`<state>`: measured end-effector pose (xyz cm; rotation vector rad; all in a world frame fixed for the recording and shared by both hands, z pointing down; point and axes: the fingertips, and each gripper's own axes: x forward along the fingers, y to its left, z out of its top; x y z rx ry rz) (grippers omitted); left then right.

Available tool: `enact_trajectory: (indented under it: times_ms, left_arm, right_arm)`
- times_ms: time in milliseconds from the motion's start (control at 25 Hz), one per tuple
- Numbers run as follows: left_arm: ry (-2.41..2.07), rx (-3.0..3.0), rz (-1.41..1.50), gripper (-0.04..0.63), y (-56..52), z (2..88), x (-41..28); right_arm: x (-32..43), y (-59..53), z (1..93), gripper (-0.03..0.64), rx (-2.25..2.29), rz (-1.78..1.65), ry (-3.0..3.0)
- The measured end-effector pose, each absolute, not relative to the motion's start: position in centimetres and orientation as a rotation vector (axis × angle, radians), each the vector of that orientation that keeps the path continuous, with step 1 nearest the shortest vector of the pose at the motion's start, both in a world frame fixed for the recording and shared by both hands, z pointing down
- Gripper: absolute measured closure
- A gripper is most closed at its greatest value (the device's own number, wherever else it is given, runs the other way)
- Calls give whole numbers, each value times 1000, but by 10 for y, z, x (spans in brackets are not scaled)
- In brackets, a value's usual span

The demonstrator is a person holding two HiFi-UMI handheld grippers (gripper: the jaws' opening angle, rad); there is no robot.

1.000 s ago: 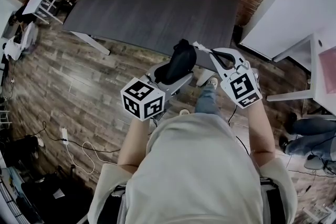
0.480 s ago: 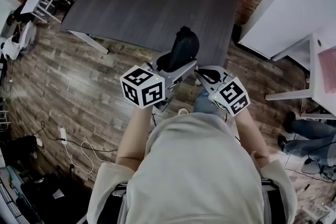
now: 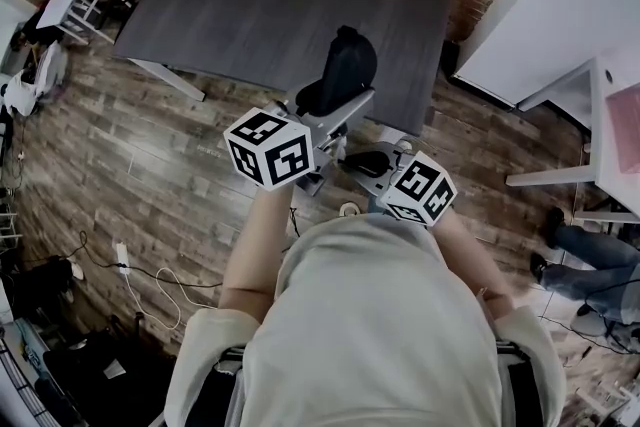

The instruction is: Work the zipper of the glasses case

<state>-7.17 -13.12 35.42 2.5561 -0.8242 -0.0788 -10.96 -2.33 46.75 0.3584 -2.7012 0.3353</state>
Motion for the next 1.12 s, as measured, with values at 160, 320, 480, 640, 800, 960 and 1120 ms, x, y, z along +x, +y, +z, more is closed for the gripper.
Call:
enact_trajectory:
  times_ms: [160,320,480,640,800,960,1120]
  left_arm:
    - [-834,2539,-100,337,-138,355,-72]
    - [-841,2501,-114,336,-148,363,-73]
    - [-851,2483,-85,336,-158,376,-69]
    - [-893,2445,-11,334,-175,402,-67]
    - [-919,2389,32,333,-196,428,-66]
    - [-911,2325,96,331,-212,462,-56]
    - [-909,2253,136,331,-229,493,-44]
  right_arm:
    - [-128,-5,456,612,221,377,-2763]
    - [-133,1,444,612,134,410,-2792]
    - [-124,-6,454,612,176,429,-2765]
    - [-110,-23,477,609,299,468,-2730]
    - [-80,-53,502,497,506,494,-2664]
    - [-35,-97,506,495,724,551,-2628]
    - [4,-143,496,516,891,541,-2628]
